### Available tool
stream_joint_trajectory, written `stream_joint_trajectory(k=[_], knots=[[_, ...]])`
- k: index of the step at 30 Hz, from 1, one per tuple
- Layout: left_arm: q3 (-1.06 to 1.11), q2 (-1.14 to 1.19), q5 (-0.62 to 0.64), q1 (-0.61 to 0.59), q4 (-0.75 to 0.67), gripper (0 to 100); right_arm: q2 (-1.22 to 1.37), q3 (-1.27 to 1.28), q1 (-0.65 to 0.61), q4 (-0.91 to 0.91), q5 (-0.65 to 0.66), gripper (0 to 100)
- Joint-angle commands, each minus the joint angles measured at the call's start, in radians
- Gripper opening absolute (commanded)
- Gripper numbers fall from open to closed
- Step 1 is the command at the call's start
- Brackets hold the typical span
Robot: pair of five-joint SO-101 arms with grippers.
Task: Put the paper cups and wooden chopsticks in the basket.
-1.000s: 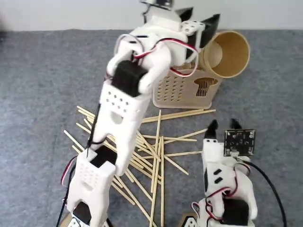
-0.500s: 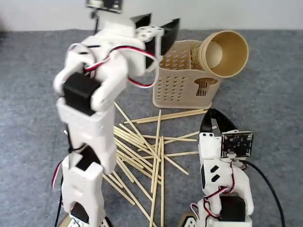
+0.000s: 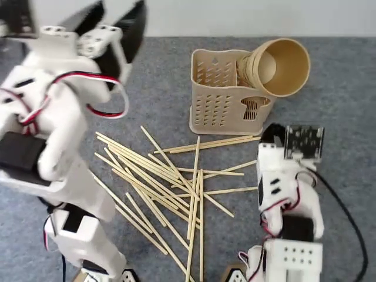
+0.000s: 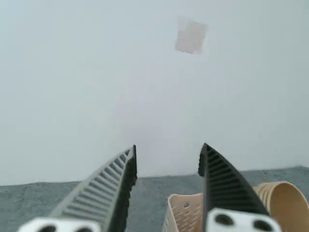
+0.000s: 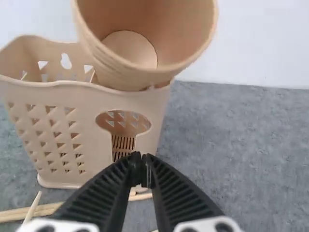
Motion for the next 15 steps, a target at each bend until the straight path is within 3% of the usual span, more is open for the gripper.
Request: stream_joint_trajectory(k=[1, 8, 15], knots=[[-0.067, -0.041, 0.015, -0.057, 0.025, 20, 0.156, -0.141, 0.004, -0.076, 0.002, 0.9], [-0.067, -0.041, 0.015, -0.124, 0.025, 20, 0.433, -0.259, 0.010, -0.309, 0.011, 0.9], [-0.067, -0.041, 0.017, -0.175, 0.025, 20, 0.628, -0.456, -0.008, -0.387, 0.012, 0.9]])
